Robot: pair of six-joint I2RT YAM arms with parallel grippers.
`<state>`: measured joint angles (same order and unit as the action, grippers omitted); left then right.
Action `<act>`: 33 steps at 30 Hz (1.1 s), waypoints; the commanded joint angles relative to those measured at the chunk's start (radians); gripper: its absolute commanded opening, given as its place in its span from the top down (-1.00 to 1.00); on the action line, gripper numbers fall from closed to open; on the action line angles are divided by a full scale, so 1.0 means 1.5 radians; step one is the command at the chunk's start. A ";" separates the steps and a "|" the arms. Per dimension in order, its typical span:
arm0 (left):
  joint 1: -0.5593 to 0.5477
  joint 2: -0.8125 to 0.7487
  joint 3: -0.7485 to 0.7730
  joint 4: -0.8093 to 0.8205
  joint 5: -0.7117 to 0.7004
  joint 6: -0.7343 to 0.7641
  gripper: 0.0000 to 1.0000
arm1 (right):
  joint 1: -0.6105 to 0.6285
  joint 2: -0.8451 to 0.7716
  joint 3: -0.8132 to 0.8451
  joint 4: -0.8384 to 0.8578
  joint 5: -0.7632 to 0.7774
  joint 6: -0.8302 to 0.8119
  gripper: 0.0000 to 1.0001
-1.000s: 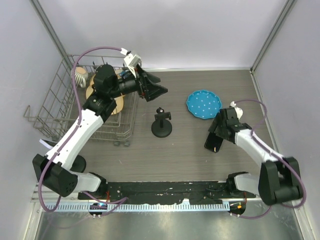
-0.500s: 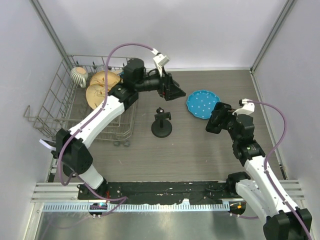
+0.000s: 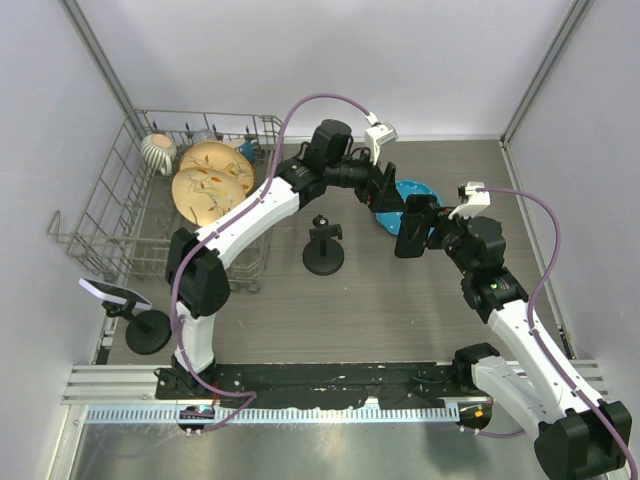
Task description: Place the phone on the phone stand
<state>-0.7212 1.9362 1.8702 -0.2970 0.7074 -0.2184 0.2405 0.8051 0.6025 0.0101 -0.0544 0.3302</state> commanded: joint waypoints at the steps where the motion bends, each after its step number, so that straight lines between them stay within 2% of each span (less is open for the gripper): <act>1: -0.015 0.037 0.064 -0.031 0.007 -0.002 -0.57 | 0.024 -0.025 0.046 0.070 -0.006 -0.019 0.99; 11: -0.034 0.093 0.123 -0.030 0.003 -0.037 -0.18 | 0.058 -0.011 0.092 0.044 0.006 -0.048 0.99; 14: -0.037 0.099 0.128 -0.032 -0.003 -0.035 0.09 | 0.072 -0.017 0.090 0.042 0.017 -0.054 0.99; 15: -0.037 0.097 0.126 -0.032 -0.007 -0.033 0.34 | 0.075 -0.018 0.089 0.042 0.019 -0.057 0.99; 17: -0.036 0.088 0.121 -0.032 -0.024 -0.023 0.68 | 0.081 -0.016 0.089 0.036 0.019 -0.061 0.98; 18: -0.037 0.080 0.105 -0.027 -0.035 -0.022 0.98 | 0.082 -0.014 0.090 0.022 0.015 -0.060 0.99; 19: -0.036 0.052 0.090 -0.017 -0.067 -0.021 0.99 | 0.083 -0.011 0.092 0.012 0.014 -0.056 0.89; 20: -0.036 0.037 0.072 -0.005 -0.081 -0.020 0.99 | 0.083 -0.011 0.092 0.004 0.015 -0.049 0.42; 23: -0.030 -0.051 -0.016 0.078 -0.162 -0.033 1.00 | 0.083 -0.002 0.085 -0.035 0.009 -0.014 -0.55; 24: -0.027 -0.074 -0.060 0.096 -0.176 -0.043 1.00 | 0.083 0.006 0.084 -0.052 0.000 -0.005 -0.62; 26: -0.019 -0.151 -0.111 0.165 -0.212 -0.059 1.00 | 0.083 0.012 0.075 -0.062 -0.051 0.021 -0.64; 30: 0.001 -0.275 -0.255 0.272 -0.261 -0.101 1.00 | 0.083 0.001 0.049 -0.028 -0.121 0.064 -0.67; 33: 0.016 -0.352 -0.323 0.332 -0.278 -0.128 1.00 | 0.083 -0.004 0.040 -0.011 -0.169 0.095 -0.68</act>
<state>-0.7334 1.6108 1.4536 -0.1143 0.3882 -0.3428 0.3683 0.8268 0.6724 -0.0818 -0.1837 0.3843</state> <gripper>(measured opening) 0.167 0.837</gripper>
